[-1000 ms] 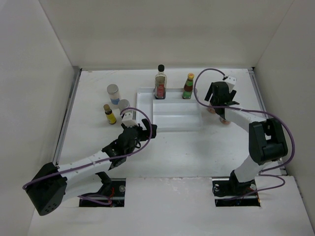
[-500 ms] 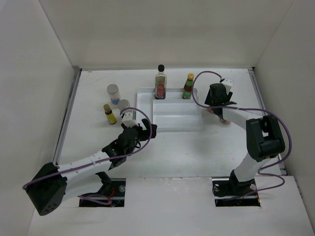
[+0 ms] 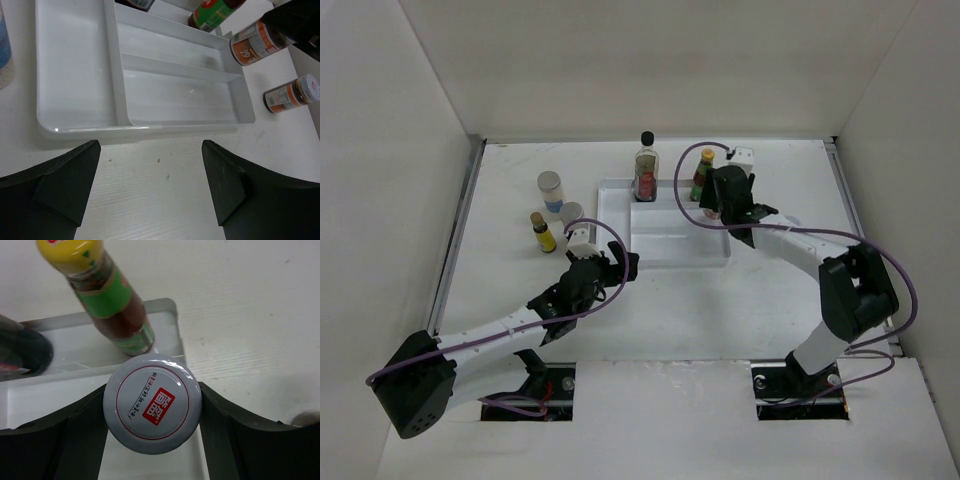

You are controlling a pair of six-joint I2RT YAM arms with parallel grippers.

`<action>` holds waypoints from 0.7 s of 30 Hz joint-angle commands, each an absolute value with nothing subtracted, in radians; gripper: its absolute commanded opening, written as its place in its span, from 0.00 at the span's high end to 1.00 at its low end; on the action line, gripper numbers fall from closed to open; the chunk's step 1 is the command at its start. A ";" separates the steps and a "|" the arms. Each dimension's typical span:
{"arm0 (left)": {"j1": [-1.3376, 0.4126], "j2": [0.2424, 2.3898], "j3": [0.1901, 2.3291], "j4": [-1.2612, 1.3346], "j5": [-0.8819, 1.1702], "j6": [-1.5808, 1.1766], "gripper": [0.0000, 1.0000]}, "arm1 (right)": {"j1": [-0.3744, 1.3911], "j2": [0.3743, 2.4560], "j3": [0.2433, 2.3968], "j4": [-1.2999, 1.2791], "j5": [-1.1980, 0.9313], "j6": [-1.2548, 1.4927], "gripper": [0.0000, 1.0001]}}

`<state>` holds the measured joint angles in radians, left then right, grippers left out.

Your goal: Organize the condiment bottles

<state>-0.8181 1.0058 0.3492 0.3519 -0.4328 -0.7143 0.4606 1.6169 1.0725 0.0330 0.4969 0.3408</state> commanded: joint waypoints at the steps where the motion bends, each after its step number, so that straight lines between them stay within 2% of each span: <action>1: -0.811 0.982 0.362 0.390 -0.433 -0.716 0.18 | 0.485 1.655 1.176 0.161 0.499 0.351 0.54; 11: -0.814 0.989 0.356 0.396 -0.433 -0.719 0.18 | 0.496 1.753 1.169 0.198 0.508 0.354 0.50; 17: -0.814 0.996 0.354 0.400 -0.431 -0.719 0.18 | 0.493 1.729 1.146 0.186 0.509 0.357 0.22; 21: -0.814 0.994 0.347 0.411 -0.431 -0.721 0.18 | 0.484 1.651 1.092 0.190 0.509 0.373 0.13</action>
<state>-0.8185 1.0031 0.3489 0.3546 -0.4328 -0.7147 0.4911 1.7546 1.1156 0.1028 0.4900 0.3523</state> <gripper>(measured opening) 0.821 0.859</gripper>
